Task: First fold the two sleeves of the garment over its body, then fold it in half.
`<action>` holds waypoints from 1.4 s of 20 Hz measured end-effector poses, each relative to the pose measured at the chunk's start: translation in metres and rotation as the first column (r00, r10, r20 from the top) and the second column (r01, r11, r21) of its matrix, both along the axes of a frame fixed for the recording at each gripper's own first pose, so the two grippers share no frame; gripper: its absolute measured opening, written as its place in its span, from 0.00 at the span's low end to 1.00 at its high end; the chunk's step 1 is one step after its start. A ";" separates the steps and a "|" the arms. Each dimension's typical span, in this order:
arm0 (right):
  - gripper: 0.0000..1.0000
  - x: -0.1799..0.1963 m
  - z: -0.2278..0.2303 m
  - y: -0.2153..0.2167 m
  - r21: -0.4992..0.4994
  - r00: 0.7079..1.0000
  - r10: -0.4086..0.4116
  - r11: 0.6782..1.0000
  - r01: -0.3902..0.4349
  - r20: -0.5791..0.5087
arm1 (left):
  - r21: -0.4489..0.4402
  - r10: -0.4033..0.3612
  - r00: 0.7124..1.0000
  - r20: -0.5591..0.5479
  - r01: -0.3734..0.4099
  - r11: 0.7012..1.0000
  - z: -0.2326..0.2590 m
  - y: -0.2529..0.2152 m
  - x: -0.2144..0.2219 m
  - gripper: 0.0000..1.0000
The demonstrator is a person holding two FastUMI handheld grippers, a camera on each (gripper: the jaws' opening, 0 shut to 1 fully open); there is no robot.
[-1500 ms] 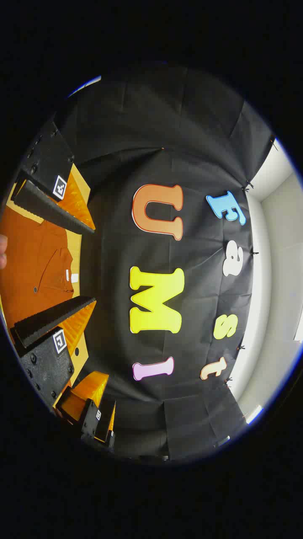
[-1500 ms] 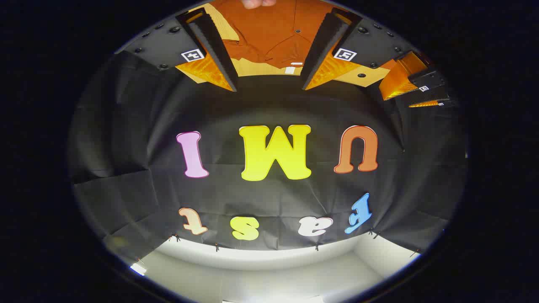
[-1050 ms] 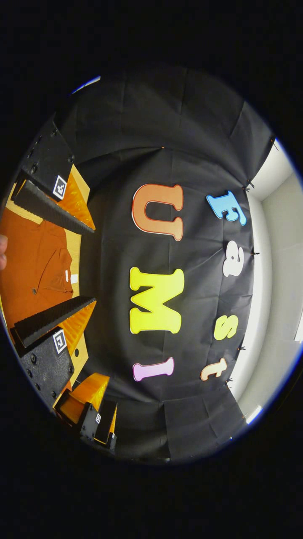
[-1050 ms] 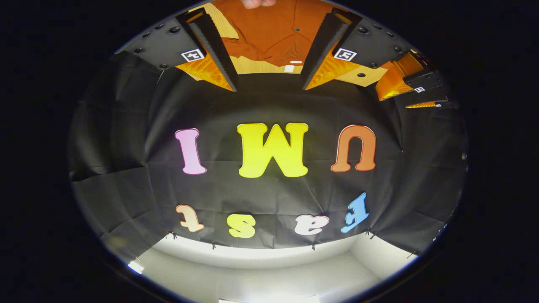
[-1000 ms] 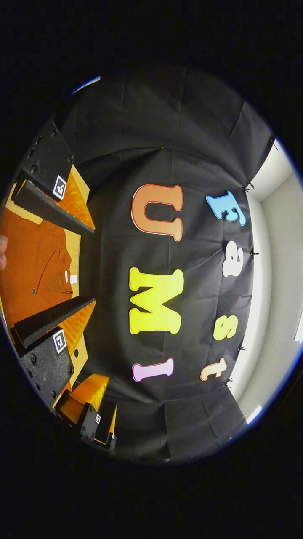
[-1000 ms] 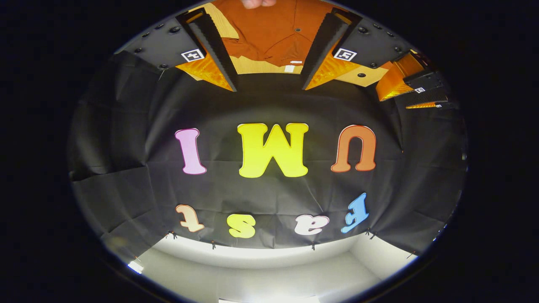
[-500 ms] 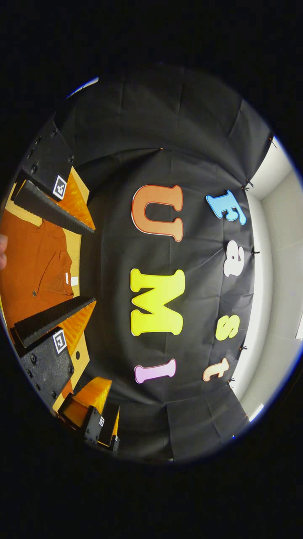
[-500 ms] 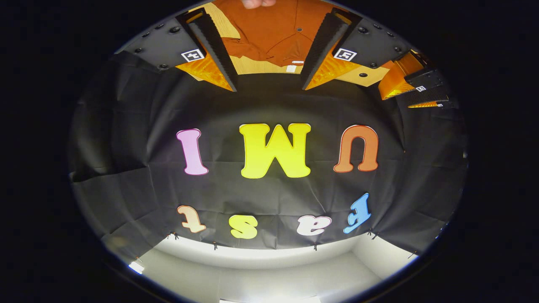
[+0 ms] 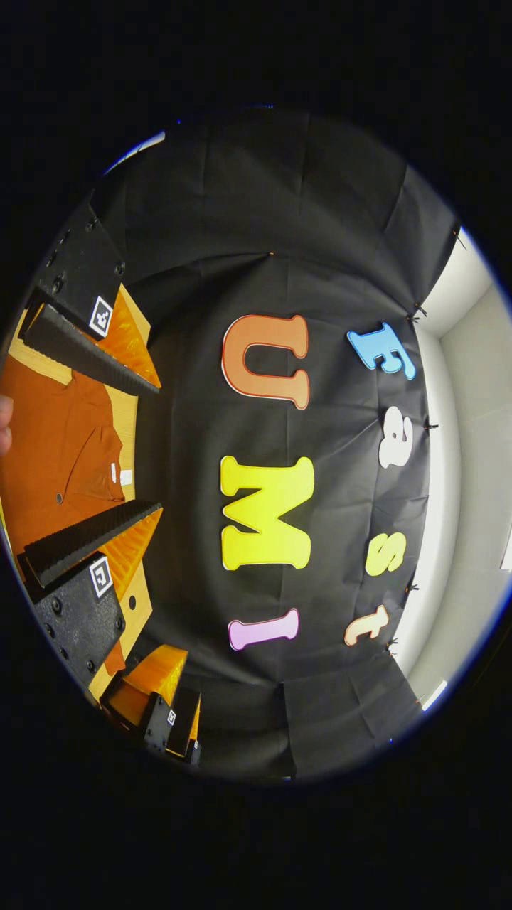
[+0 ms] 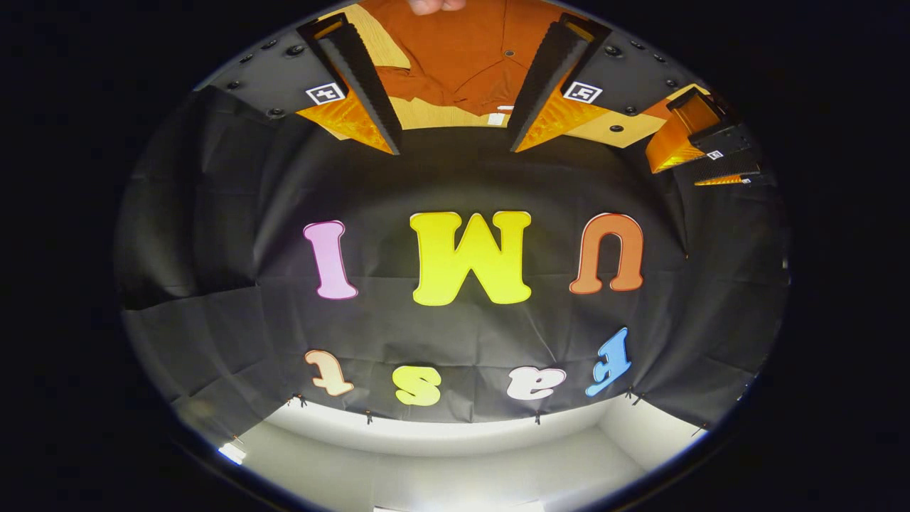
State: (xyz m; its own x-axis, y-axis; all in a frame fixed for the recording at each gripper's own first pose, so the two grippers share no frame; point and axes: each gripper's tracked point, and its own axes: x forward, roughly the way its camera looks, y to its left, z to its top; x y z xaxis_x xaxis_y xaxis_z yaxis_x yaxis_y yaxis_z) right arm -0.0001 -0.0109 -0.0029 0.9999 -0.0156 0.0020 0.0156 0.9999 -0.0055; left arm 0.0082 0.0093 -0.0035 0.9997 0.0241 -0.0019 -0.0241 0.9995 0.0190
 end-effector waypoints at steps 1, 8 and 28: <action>0.95 -0.001 0.000 0.000 0.000 1.000 -0.002 1.000 0.002 0.001 | 0.000 -0.001 1.000 0.000 0.001 1.000 0.001 -0.001 0.000 0.96; 0.94 -0.002 0.001 0.002 0.003 1.000 0.002 1.000 -0.002 0.005 | 0.008 0.015 1.000 0.011 -0.015 1.000 0.004 0.004 -0.001 0.96; 0.94 0.031 -0.050 -0.134 0.015 0.981 -0.147 0.989 0.149 -0.123 | 0.069 -0.043 0.988 -0.150 0.054 0.996 -0.053 -0.036 0.007 0.96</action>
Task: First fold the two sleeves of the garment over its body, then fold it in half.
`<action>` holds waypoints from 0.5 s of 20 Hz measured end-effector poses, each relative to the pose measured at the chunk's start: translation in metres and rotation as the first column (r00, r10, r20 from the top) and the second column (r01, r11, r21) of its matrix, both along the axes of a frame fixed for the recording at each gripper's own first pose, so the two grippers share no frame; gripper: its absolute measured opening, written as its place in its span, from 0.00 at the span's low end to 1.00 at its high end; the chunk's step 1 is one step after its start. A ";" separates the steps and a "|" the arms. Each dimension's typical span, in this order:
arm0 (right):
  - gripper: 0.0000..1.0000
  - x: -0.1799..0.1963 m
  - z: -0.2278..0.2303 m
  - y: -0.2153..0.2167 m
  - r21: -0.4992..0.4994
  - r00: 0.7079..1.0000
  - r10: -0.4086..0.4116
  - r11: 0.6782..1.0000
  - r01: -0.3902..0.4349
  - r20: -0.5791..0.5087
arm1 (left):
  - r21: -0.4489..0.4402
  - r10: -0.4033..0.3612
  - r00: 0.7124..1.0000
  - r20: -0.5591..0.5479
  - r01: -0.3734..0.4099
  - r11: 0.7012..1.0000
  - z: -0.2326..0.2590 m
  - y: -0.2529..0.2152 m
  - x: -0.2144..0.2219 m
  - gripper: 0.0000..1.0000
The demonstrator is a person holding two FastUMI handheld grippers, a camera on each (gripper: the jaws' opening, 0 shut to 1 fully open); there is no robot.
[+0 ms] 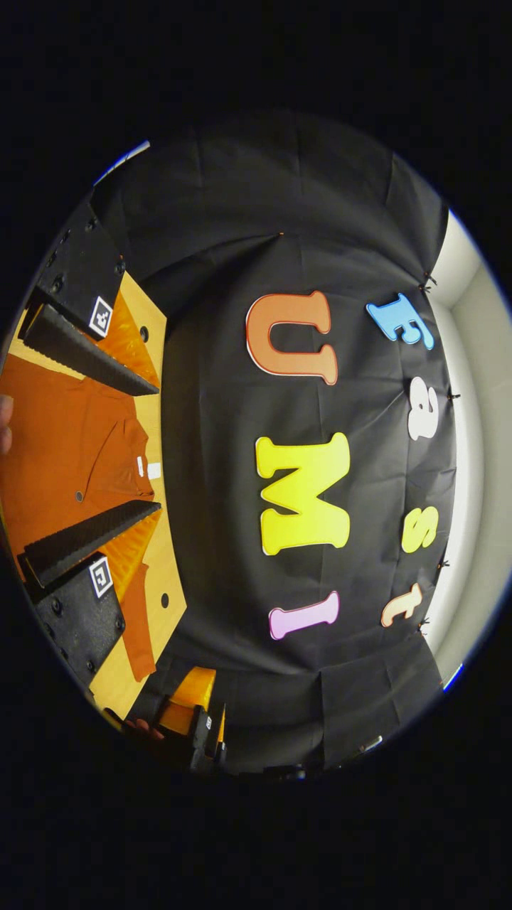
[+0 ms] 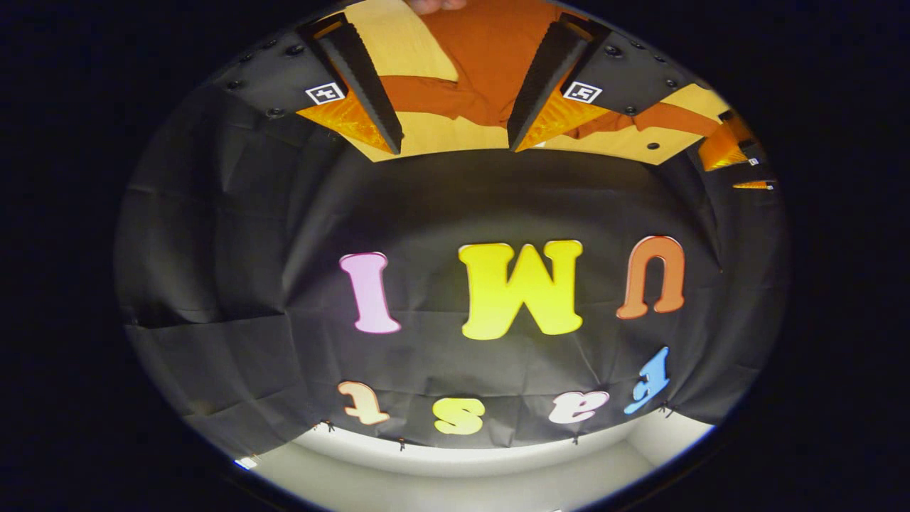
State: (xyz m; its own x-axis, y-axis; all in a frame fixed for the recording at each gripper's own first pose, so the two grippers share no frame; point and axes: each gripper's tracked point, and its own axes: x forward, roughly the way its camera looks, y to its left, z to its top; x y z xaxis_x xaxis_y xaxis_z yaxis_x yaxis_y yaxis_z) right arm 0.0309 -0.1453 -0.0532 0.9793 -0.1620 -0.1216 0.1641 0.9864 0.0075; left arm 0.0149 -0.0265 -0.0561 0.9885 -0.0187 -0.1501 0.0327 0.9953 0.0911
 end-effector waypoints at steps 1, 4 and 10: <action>0.94 0.004 -0.002 -0.019 -0.003 1.000 -0.012 1.000 0.012 -0.009 | -0.004 -0.006 1.000 -0.012 0.006 1.000 -0.003 -0.006 -0.001 0.95; 0.94 0.021 -0.014 -0.081 -0.026 0.999 0.001 1.000 -0.002 -0.053 | 0.001 -0.033 0.996 -0.084 0.033 0.999 -0.022 -0.032 0.002 0.96; 0.95 0.064 -0.074 -0.192 0.028 0.979 0.043 0.999 -0.038 -0.200 | 0.033 -0.048 0.991 -0.129 0.053 0.998 -0.028 -0.083 0.025 0.96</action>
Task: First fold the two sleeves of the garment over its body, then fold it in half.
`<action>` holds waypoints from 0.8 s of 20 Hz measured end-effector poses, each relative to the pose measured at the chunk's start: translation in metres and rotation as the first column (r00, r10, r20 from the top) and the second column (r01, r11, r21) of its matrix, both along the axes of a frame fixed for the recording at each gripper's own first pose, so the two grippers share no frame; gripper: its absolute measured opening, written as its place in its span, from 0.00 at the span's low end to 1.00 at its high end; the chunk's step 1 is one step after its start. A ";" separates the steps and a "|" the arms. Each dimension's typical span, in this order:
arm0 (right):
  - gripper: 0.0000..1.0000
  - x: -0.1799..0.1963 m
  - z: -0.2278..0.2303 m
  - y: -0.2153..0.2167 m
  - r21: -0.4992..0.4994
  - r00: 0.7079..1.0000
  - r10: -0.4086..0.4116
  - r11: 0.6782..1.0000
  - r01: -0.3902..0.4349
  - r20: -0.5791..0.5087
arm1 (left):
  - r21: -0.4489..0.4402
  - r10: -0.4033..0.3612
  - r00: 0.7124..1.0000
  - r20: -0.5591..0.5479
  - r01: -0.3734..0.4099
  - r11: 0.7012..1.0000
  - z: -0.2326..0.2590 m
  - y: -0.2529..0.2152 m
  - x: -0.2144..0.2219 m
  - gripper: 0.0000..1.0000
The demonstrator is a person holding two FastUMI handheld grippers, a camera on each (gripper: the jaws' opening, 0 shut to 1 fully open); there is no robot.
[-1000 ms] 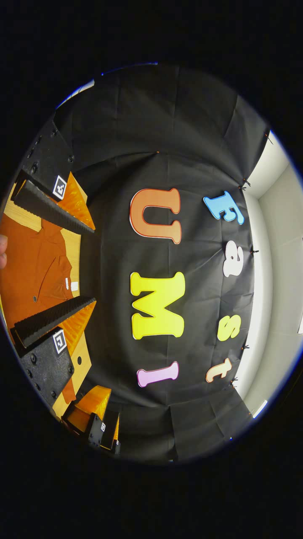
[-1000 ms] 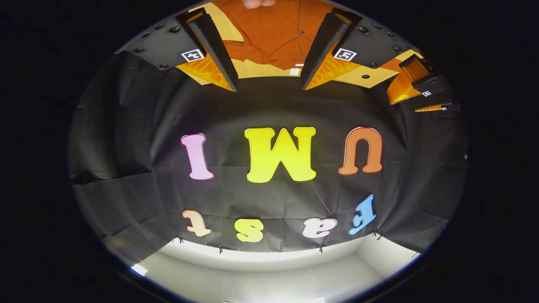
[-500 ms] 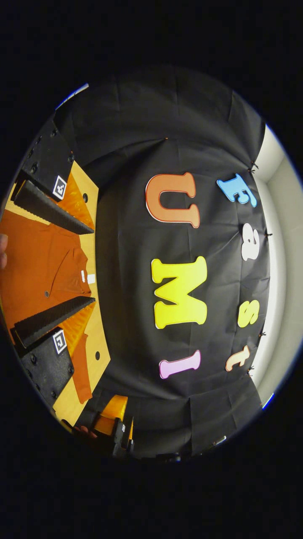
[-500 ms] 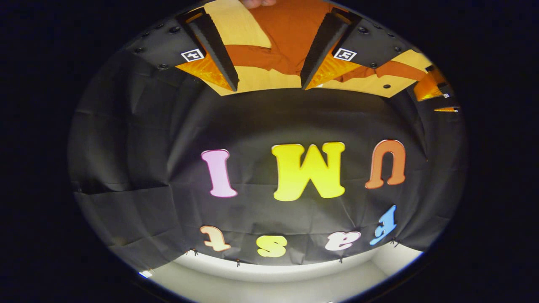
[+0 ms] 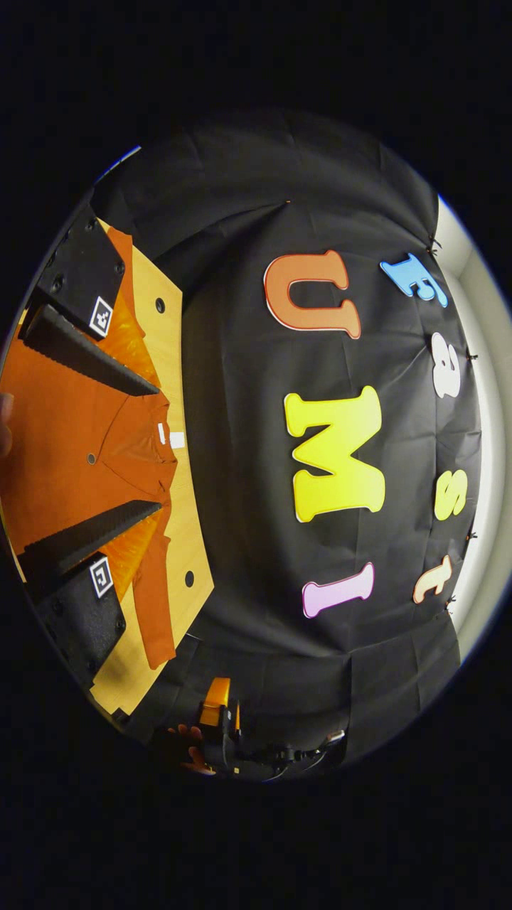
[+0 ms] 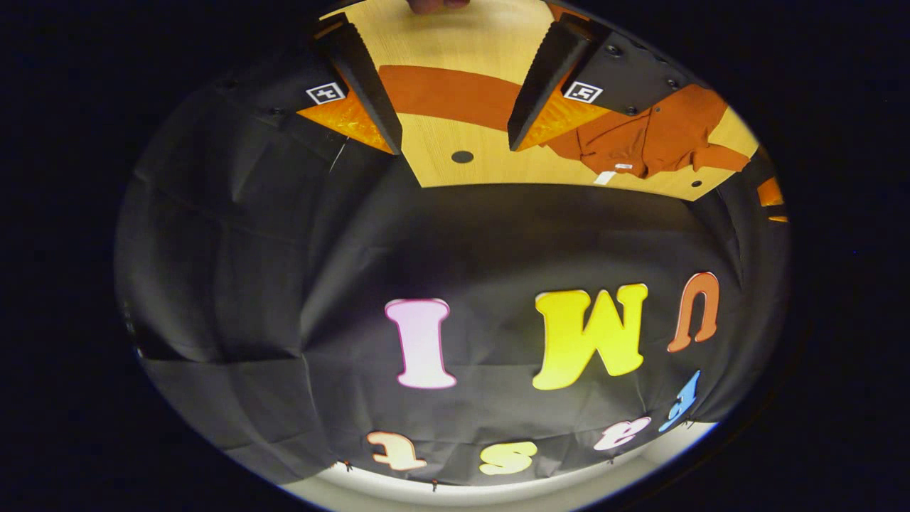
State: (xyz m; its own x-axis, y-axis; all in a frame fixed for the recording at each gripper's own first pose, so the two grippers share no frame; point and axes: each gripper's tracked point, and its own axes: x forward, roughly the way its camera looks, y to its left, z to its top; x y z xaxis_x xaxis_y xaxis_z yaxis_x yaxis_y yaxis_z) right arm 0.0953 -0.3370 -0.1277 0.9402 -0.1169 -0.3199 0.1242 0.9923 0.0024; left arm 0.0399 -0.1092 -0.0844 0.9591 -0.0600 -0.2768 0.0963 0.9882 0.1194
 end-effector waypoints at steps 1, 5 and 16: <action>0.95 0.010 -0.014 -0.017 0.019 1.000 -0.005 1.000 0.005 -0.025 | -0.012 -0.005 1.000 -0.010 0.005 1.000 -0.002 -0.013 0.004 0.96; 0.95 0.045 -0.086 -0.064 0.130 0.988 0.029 0.991 -0.009 -0.154 | -0.028 -0.010 0.997 -0.080 0.008 1.000 -0.018 -0.053 0.013 0.87; 0.94 0.100 -0.224 -0.128 0.367 0.930 0.025 0.923 0.119 -0.366 | 0.071 0.033 0.985 -0.170 -0.021 0.997 -0.037 -0.072 0.028 0.99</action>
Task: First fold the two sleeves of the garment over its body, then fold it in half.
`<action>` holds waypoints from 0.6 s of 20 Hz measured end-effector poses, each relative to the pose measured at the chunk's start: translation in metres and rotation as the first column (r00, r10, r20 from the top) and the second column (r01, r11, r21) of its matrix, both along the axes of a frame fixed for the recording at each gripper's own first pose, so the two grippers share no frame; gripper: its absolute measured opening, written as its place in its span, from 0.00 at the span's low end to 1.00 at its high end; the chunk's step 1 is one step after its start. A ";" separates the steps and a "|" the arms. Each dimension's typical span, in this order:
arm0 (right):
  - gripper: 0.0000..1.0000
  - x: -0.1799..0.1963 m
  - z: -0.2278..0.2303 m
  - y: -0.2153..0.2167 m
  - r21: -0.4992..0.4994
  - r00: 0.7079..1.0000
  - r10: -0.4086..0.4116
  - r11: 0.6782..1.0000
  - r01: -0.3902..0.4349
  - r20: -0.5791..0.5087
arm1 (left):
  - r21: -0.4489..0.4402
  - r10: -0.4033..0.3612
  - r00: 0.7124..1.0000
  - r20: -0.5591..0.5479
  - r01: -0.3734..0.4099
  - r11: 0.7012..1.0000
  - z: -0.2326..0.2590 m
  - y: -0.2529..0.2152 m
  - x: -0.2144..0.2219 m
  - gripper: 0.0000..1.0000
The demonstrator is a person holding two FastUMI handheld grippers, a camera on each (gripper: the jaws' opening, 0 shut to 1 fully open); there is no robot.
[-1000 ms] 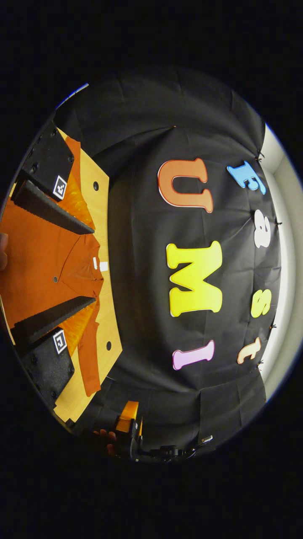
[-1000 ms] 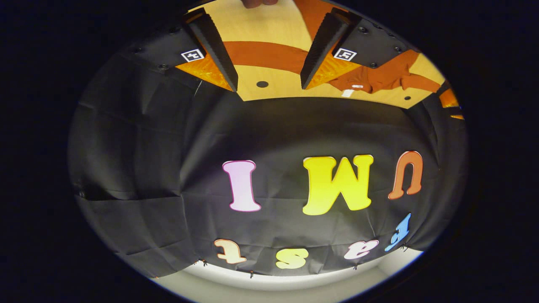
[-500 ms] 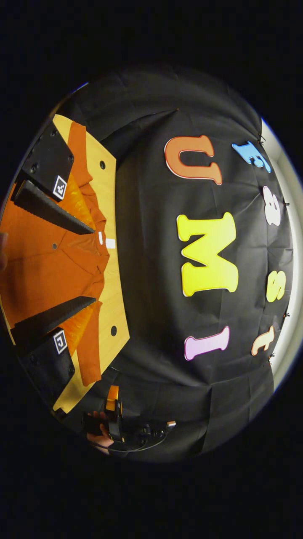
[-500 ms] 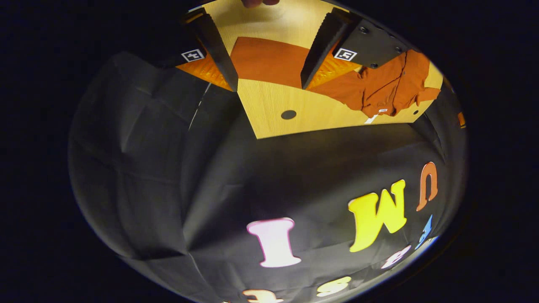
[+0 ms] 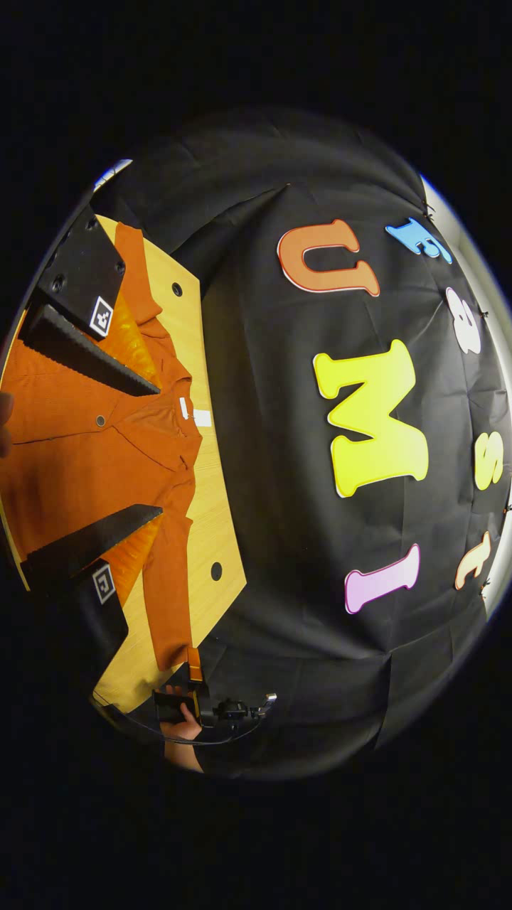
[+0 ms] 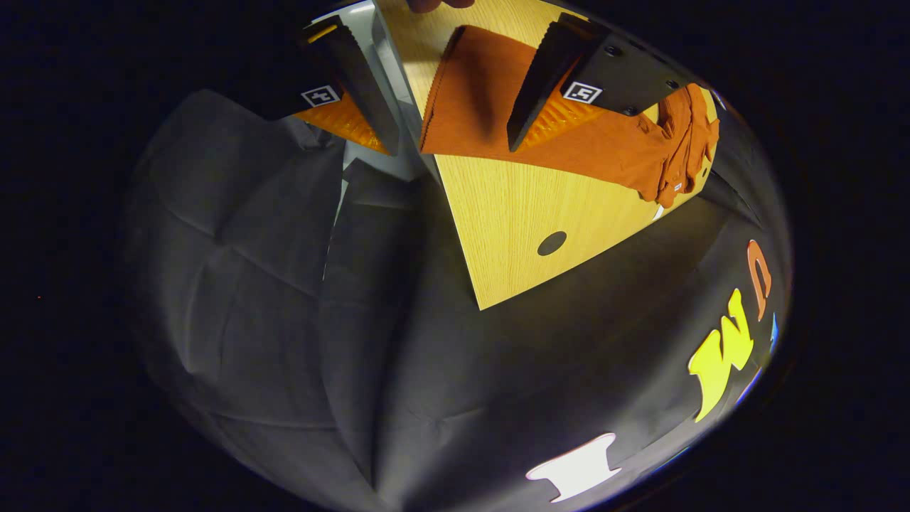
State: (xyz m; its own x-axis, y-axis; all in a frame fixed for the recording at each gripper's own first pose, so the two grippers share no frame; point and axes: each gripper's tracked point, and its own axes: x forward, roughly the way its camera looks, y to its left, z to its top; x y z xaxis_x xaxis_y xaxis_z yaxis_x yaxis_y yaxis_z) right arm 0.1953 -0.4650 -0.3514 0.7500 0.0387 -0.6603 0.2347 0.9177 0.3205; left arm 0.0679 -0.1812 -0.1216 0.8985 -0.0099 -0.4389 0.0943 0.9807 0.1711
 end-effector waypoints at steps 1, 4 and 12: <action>0.94 0.001 -0.003 0.003 0.032 1.000 -0.003 0.999 0.003 -0.006 | -0.008 -0.001 1.000 -0.003 0.001 1.000 0.000 -0.002 0.001 0.99; 0.96 0.003 -0.018 0.011 0.066 0.999 0.011 0.998 -0.009 -0.036 | 0.009 0.005 1.000 -0.025 -0.004 1.000 -0.005 0.002 0.002 0.99; 0.16 0.001 0.009 -0.002 -0.094 0.999 0.003 0.995 -0.008 -0.048 | -0.009 0.046 0.998 -0.037 -0.046 0.999 -0.009 0.016 0.006 0.99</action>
State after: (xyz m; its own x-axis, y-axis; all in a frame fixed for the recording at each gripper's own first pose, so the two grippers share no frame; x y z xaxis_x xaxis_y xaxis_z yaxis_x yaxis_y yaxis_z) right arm 0.1962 -0.4666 -0.3422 0.7178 -0.0215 -0.6959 0.2424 0.9447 0.2208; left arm 0.0740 -0.1653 -0.1310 0.8813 0.0266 -0.4718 0.0553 0.9858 0.1588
